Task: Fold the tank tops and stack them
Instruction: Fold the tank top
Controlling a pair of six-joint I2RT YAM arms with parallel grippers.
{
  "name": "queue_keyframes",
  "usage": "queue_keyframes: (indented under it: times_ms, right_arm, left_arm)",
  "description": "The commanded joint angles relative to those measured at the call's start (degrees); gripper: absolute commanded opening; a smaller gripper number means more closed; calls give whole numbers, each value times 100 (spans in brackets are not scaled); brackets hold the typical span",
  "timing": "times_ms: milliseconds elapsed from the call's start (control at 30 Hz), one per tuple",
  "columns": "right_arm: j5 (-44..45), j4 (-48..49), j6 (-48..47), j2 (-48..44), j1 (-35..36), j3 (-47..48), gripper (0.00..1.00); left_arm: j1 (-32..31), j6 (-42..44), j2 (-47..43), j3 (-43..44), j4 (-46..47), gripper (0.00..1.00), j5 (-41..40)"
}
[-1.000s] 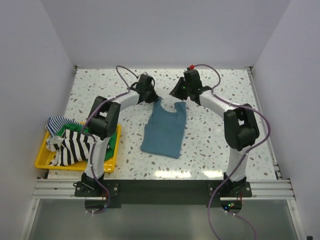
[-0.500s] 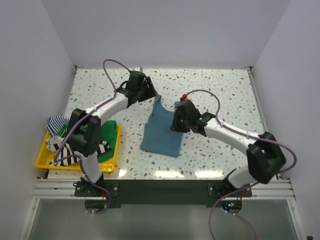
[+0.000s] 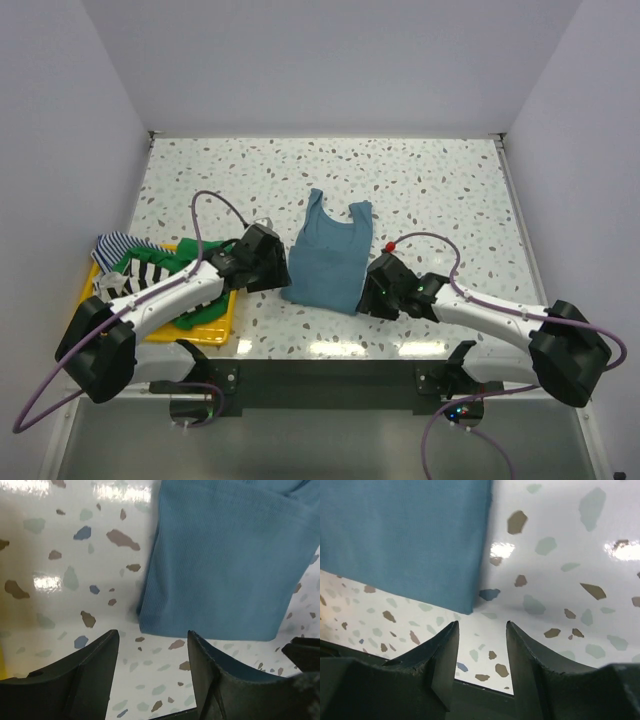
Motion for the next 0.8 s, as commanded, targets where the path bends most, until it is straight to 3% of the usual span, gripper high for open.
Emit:
queue_keyframes:
  times_ms: [0, 400, 767]
  right_arm:
    - [85, 420, 709, -158, 20, -327, 47]
    - [217, 1159, 1308, -17, 73, -784, 47]
    - [305, 1581, 1729, 255, 239, -1066, 43]
  left_arm:
    - [-87, -272, -382, -282, -175, 62, 160]
    - [-183, -378, -311, -1091, 994, 61, 539]
    - [-113, -667, 4, -1135, 1126, 61, 20]
